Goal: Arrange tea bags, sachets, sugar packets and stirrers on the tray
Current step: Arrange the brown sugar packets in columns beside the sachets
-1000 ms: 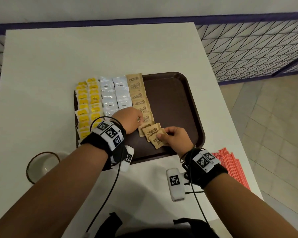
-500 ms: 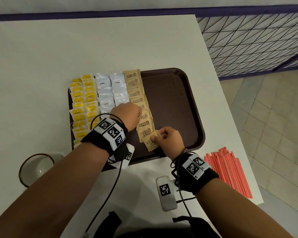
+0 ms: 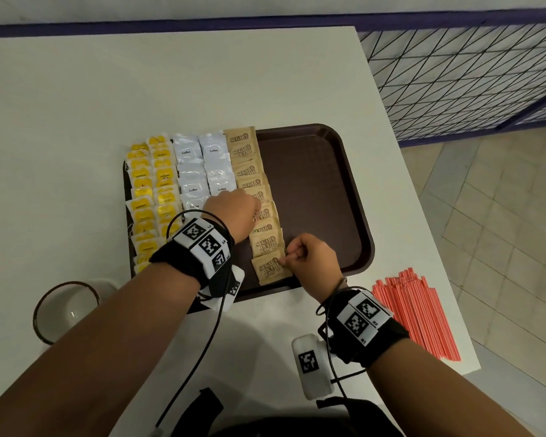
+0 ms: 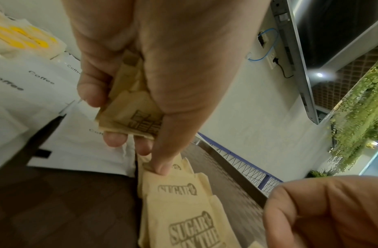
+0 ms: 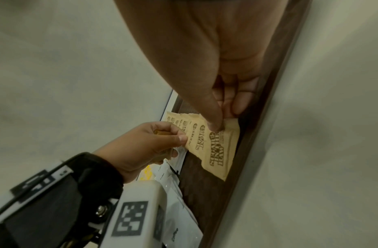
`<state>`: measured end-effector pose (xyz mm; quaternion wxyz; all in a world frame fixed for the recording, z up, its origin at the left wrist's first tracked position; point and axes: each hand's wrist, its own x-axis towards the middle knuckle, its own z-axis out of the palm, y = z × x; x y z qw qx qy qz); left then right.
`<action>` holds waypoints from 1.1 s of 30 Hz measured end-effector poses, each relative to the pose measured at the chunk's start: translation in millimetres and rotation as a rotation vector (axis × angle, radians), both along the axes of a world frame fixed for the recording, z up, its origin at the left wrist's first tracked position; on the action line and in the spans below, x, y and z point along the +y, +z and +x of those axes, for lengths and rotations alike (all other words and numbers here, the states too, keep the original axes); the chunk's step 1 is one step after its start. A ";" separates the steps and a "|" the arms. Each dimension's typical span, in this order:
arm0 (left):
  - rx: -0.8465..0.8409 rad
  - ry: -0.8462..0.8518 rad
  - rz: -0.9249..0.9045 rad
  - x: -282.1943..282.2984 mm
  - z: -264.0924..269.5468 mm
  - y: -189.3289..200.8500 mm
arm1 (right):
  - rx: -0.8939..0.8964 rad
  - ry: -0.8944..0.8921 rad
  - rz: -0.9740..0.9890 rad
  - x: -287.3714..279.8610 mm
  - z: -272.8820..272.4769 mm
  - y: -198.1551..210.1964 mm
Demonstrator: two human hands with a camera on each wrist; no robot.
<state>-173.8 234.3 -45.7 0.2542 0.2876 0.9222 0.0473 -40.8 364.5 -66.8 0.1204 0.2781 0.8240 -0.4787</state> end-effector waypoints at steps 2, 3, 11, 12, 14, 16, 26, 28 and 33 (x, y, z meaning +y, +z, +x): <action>-0.003 0.017 0.024 -0.9 0.7 0.4 | -0.010 0.016 0.014 -1.5 -0.2 0.0; -0.011 0.032 0.041 -2.1 1.0 0.9 | -0.013 0.021 0.032 -2.0 -0.4 -0.3; -0.150 0.365 0.380 -31.0 30.6 10.5 | -0.023 0.147 0.192 4.3 -0.6 2.9; -0.200 0.431 0.442 -36.1 38.1 11.7 | -0.024 0.149 0.206 5.5 -1.5 3.4; -0.288 0.525 0.531 -43.9 53.3 12.8 | 0.022 0.136 0.217 6.4 -4.3 5.2; -0.343 0.575 0.568 -47.9 65.5 11.5 | 0.097 0.149 0.216 5.8 -7.4 7.1; -0.378 0.570 0.525 -41.4 85.0 1.1 | 0.103 0.186 0.253 2.5 -9.4 0.3; -0.352 0.566 0.542 -43.3 86.0 3.6 | 0.113 0.172 0.244 4.7 -7.7 2.2; -0.622 0.900 1.091 -45.3 88.5 19.6 | 0.177 0.091 -0.026 1.4 -4.6 28.6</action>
